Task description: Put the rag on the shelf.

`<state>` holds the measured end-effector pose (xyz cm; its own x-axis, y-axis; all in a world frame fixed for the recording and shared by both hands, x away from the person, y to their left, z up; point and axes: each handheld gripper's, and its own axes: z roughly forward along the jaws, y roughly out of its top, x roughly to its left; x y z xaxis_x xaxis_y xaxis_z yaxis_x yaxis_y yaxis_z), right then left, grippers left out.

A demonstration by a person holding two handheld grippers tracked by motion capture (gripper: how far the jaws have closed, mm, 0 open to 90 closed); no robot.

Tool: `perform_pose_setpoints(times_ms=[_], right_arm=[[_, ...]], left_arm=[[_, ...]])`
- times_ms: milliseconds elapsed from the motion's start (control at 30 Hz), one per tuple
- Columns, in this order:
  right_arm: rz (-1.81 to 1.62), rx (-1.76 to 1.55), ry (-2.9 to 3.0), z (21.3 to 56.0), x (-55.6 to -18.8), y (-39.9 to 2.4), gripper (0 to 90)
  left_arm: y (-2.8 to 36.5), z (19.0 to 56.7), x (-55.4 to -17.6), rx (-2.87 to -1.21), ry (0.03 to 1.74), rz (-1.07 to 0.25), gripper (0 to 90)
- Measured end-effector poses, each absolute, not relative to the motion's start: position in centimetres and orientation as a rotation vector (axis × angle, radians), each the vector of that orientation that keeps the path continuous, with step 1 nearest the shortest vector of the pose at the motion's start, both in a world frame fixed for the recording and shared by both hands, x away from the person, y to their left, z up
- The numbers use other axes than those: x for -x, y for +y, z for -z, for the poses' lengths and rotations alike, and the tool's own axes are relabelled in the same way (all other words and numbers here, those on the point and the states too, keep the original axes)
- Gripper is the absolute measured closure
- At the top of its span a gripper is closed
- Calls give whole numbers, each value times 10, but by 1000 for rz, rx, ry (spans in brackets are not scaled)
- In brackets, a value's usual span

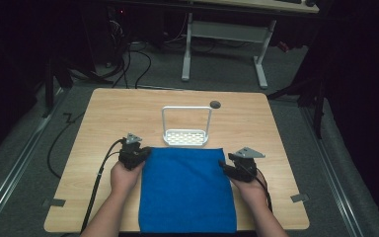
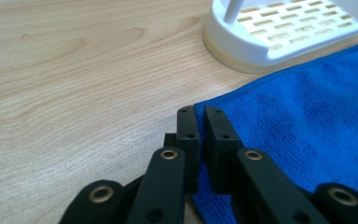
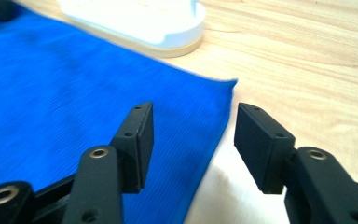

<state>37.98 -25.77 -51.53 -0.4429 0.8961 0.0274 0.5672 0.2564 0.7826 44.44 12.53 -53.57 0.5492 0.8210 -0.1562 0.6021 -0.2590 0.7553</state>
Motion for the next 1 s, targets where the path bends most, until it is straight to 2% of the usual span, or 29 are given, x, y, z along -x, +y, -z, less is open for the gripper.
perform_pose_setpoints(times_ms=[200, 333, 433, 467, 533, 567, 600, 767, 1000], right_arm=[[-942, -1398, 2119, 521, -419, -252, 548], [-913, -1413, 2143, 525, -427, -249, 645], [-895, -1397, 2146, 527, -426, -247, 677], [-900, -1399, 2151, 527, -425, -246, 758], [-907, -1392, 2163, 527, -425, -246, 820], [-907, -1392, 2163, 527, -425, -246, 820], [-929, -1385, 2174, 527, -424, -244, 884], [-978, -1342, 2152, 523, -419, -243, 889], [-1158, -1252, 2020, 499, -388, -247, 889]], left_arm=[[126, 536, -445, -1970, 1149, -328, 862], [127, 536, -445, -1967, 1151, -321, 865], [127, 536, -445, -1965, 1154, -322, 867], [127, 536, -445, -1964, 1155, -320, 868], [127, 536, -445, -1965, 1156, -323, 869], [127, 536, -445, -1965, 1156, -323, 871], [127, 536, -445, -1970, 1151, -322, 872], [128, 533, -441, -1966, 1111, -331, 877], [134, 518, -425, -1894, 1053, -384, 876]])
